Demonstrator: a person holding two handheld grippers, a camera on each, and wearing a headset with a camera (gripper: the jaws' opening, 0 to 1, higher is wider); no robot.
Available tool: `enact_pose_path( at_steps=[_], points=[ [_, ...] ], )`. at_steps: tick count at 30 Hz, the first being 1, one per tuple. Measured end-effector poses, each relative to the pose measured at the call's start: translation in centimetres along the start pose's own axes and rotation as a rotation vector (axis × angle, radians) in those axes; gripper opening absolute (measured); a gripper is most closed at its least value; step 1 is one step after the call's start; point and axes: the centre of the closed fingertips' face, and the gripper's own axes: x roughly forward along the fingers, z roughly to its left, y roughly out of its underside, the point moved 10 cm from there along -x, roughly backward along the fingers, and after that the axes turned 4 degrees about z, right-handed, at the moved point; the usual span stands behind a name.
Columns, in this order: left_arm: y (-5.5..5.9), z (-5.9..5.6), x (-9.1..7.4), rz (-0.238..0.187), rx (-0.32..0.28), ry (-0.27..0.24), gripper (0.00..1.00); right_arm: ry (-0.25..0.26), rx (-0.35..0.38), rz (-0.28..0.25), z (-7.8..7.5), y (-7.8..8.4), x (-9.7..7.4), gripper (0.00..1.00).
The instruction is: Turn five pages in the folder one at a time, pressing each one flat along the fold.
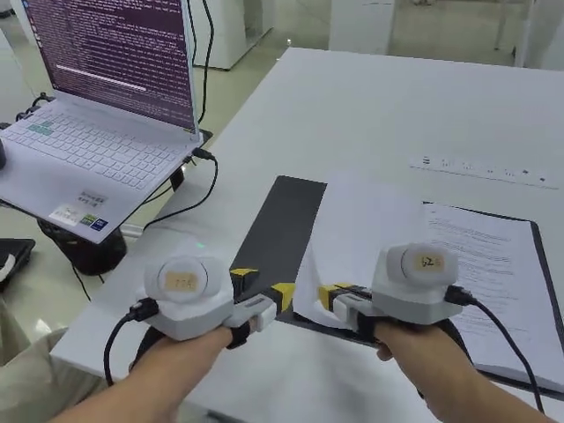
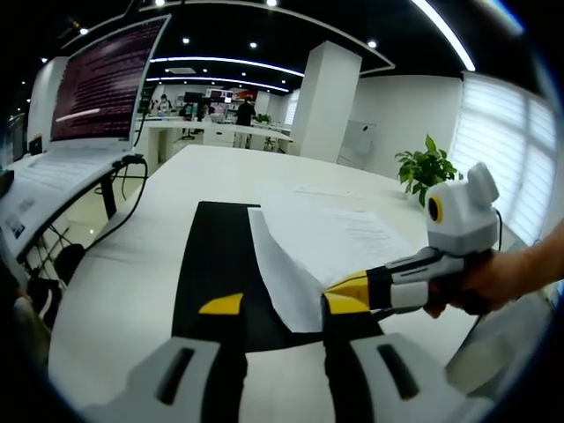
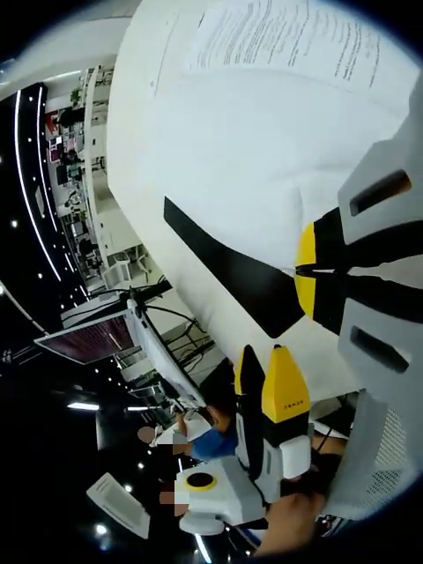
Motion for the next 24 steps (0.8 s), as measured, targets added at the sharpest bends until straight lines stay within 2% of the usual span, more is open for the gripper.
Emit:
enact_pose_path(
  at_steps=[9, 24],
  points=[
    [0.5, 0.4, 0.6, 0.040, -0.011, -0.007, 0.32, 0.002, 0.025, 0.079, -0.1, 1.3, 2.4, 0.00],
    [0.7, 0.7, 0.7, 0.059, -0.015, -0.025, 0.31, -0.025, 0.071, 0.083, 0.7, 2.5, 3.1, 0.02]
  ],
)
